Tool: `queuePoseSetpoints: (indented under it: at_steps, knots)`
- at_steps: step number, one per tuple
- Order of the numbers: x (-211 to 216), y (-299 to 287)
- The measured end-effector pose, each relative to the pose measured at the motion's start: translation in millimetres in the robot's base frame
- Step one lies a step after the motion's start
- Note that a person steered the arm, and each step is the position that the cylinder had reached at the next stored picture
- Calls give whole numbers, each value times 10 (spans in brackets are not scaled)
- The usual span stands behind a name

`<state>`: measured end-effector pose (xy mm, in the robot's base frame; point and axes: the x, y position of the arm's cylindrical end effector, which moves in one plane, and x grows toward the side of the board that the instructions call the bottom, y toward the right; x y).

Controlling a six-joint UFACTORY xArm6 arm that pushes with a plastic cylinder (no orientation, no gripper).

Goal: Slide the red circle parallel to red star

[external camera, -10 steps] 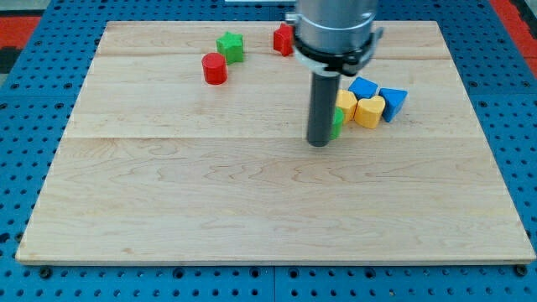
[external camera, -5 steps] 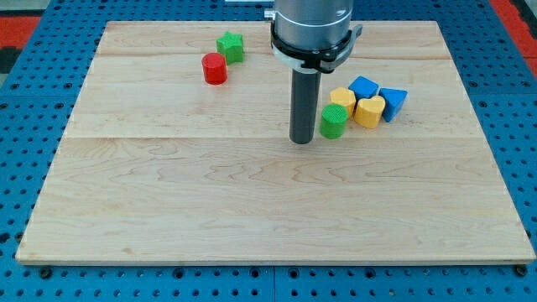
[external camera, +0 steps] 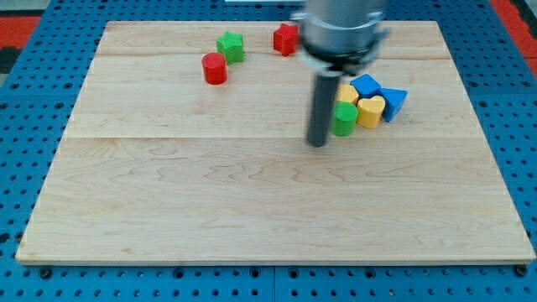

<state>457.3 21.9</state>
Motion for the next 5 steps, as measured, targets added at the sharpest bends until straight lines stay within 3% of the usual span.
queuePoseSetpoints:
  at_steps: [1,2,3,5]
  knots:
    - [68,-1306]
    - [-546,-2365]
    - [-1409,-2053]
    - [-1597,-639]
